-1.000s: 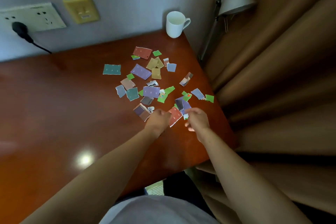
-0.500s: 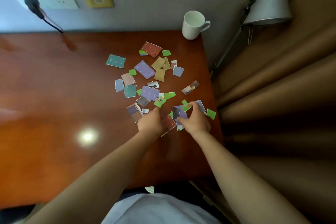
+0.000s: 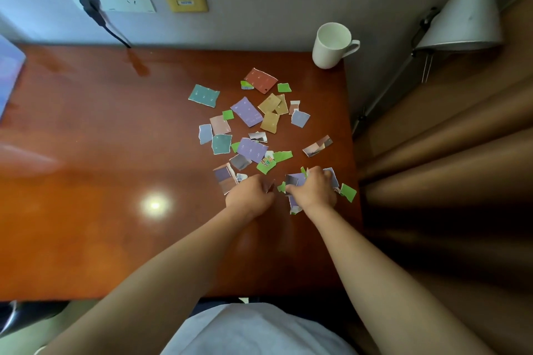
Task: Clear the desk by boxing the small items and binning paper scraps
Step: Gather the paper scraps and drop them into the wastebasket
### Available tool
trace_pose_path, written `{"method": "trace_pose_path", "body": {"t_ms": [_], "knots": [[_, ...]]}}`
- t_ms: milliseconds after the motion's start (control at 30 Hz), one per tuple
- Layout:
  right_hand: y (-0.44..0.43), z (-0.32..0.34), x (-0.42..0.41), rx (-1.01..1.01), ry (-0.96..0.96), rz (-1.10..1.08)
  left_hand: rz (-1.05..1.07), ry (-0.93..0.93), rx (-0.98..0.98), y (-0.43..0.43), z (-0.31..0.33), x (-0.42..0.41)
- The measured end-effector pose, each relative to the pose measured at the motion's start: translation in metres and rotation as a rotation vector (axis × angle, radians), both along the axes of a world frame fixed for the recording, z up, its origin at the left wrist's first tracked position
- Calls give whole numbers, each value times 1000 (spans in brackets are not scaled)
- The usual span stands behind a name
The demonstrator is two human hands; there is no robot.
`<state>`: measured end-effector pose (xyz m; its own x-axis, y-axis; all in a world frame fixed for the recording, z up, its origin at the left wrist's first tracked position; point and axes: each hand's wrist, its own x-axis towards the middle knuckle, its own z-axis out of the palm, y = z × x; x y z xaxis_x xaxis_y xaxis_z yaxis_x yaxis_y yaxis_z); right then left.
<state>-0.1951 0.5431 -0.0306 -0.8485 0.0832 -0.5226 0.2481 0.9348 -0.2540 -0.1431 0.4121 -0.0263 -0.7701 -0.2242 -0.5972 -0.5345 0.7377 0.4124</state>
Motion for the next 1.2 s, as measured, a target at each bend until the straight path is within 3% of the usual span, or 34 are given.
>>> {"method": "trace_pose_path", "body": {"t_ms": [300,633,867,1200], "knots": [[0,-1,-1,-29,2,98,187,-32,155,-1,-2,-5],[-16,6,-5,-492,-95,-179,790,39,654,-1,10,-11],[-48,29,7,-809,-209,-364,887,144,714,-33,27,7],[-154,51,46,-820,-255,-176,1081,318,748,-119,54,71]]}}
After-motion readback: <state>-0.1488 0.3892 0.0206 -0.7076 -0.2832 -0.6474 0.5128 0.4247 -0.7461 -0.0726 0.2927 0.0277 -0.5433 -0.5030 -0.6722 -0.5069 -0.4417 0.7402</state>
